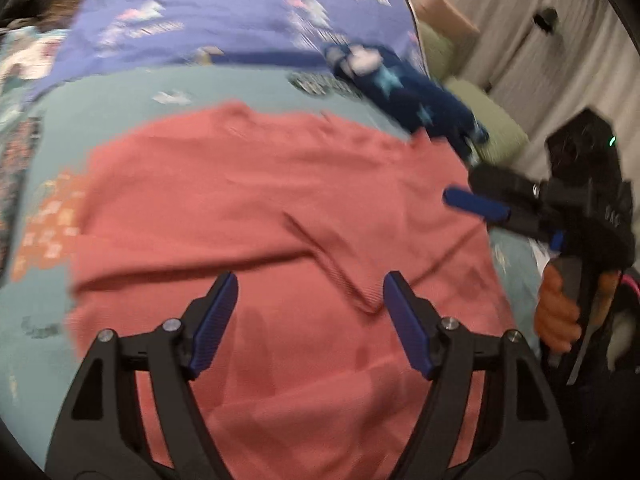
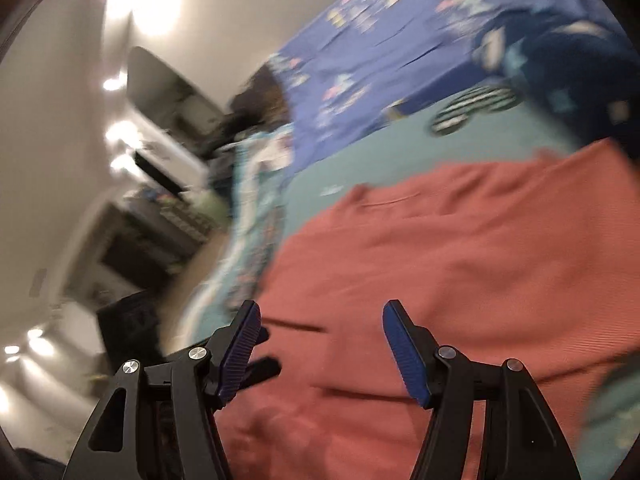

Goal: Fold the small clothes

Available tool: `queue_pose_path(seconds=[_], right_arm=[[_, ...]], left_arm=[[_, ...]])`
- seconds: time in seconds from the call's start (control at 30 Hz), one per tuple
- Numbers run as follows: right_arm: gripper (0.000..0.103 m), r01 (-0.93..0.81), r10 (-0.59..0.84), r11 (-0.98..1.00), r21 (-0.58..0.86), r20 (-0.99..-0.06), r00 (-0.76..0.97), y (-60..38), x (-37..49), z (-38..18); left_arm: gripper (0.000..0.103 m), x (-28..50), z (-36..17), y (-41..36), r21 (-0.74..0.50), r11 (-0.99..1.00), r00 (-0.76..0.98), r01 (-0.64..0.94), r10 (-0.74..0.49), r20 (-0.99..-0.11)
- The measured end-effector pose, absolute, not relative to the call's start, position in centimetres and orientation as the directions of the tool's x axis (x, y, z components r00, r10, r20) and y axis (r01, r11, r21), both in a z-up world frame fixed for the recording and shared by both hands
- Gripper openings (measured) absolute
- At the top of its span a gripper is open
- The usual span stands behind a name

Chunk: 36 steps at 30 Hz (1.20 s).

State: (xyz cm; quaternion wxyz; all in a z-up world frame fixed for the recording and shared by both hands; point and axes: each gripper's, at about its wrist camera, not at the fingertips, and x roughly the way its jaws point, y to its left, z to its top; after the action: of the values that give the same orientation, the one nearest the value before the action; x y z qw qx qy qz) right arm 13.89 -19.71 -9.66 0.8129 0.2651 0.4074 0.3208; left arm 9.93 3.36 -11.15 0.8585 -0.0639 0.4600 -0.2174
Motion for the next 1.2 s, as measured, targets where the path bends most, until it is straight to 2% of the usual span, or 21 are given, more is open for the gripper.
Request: queue_pose_path(seconds=[0.07, 0.17, 0.23, 0.27, 0.33, 0.43, 0.57, 0.7, 0.93, 1.2], right_arm=[[0.066, -0.282, 0.689, 0.703, 0.653, -0.524, 0.501, -21.3, 13.1, -9.5], [0.066, -0.234, 0.609, 0.766, 0.598, -0.561, 0.560, -23.7, 12.2, -9.4], [0.066, -0.202, 0.556, 0.800, 0.565, -0.574, 0.600, -25.2, 11.6, -9.2], [0.066, -0.191, 0.539, 0.810, 0.555, -0.577, 0.614, -25.7, 11.4, -9.2], [0.066, -0.170, 0.504, 0.829, 0.533, -0.579, 0.641, -27.1, 10.9, -8.8], [0.070, -0.142, 0.431, 0.874, 0.465, -0.606, 0.669, -27.9, 10.5, -8.5], [0.071, -0.089, 0.302, 0.941, 0.327, -0.688, 0.660, -28.1, 10.7, -8.9], [0.071, -0.072, 0.264, 0.958, 0.279, -0.748, 0.609, -27.7, 11.1, -10.8], [0.071, -0.131, 0.283, 0.958, 0.255, -0.768, 0.575, -25.5, 11.3, -11.9], [0.071, -0.173, 0.307, 0.952, 0.254, -0.776, 0.551, -23.9, 11.7, -12.1]], left_arm=[[0.075, 10.5, -12.2, 1.5, -0.304, 0.897, 0.439, 0.322, -0.426, -0.791], [0.073, 11.2, -12.7, -0.2, -0.313, 0.886, 0.435, 0.341, -0.444, -0.783], [0.041, 11.6, -12.6, -0.8, -0.344, 0.870, 0.430, 0.354, -0.478, -0.766], [0.007, 11.9, -12.5, -1.1, -0.362, 0.863, 0.419, 0.353, -0.492, -0.763], [0.006, 12.1, -11.8, -1.2, -0.396, 0.850, 0.413, 0.347, -0.518, -0.749], [0.006, 11.9, -8.2, -1.0, -0.346, 0.857, 0.511, 0.382, -0.508, -0.693], [0.006, 12.4, -2.7, 0.3, -0.297, 0.857, 0.614, 0.421, -0.510, -0.602], [0.006, 13.1, 0.4, 2.5, -0.215, 0.893, 0.698, 0.394, -0.444, -0.562], [0.006, 14.2, -0.4, 7.3, -0.165, 0.944, 0.735, 0.286, -0.327, -0.594], [0.006, 15.0, -5.1, 11.8, -0.184, 0.967, 0.687, 0.173, -0.253, -0.681]])
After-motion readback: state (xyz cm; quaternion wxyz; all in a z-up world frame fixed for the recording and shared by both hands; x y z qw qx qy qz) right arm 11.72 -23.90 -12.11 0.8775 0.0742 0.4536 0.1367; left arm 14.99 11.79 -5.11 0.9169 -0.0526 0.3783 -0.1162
